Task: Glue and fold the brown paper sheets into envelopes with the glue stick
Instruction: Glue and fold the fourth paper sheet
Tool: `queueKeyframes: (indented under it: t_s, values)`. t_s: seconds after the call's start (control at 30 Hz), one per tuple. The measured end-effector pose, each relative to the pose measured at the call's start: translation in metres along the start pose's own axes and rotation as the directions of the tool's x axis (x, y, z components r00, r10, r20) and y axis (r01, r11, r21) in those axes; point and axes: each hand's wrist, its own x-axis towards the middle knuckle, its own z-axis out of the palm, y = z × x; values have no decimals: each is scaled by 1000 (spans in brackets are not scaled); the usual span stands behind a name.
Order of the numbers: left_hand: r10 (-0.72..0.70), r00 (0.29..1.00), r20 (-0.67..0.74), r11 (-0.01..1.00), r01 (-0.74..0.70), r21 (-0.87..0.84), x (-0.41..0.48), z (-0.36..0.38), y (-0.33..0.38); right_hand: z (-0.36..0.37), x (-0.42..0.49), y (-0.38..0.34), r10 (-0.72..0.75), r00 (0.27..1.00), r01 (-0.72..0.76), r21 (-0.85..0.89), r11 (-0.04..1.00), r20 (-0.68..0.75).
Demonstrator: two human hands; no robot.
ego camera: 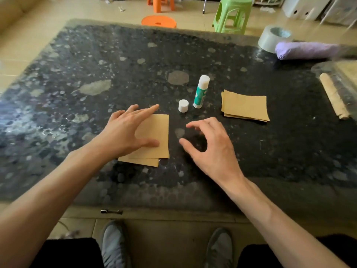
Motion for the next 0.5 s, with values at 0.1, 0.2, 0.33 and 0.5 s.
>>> queueKeyframes:
  t_s: [0.1,0.2,0.33,0.5]
  values:
    - [39,999,-17,998,-38,46,1,3,-2,7,-5,-5,-32,998,32,-6,999,51]
    - [82,995,-57,995,-78,66,3,8,-1,10,-8,-4,-81,989,91,-79,993,122]
    - [171,974,-149,984,-162,73,3,18,11,7,-11,-5,-96,980,117,-116,986,174]
    - [108,947,-303,960,-179,-215,2,19,31,0,-13,-4,6,987,5,-71,997,160]
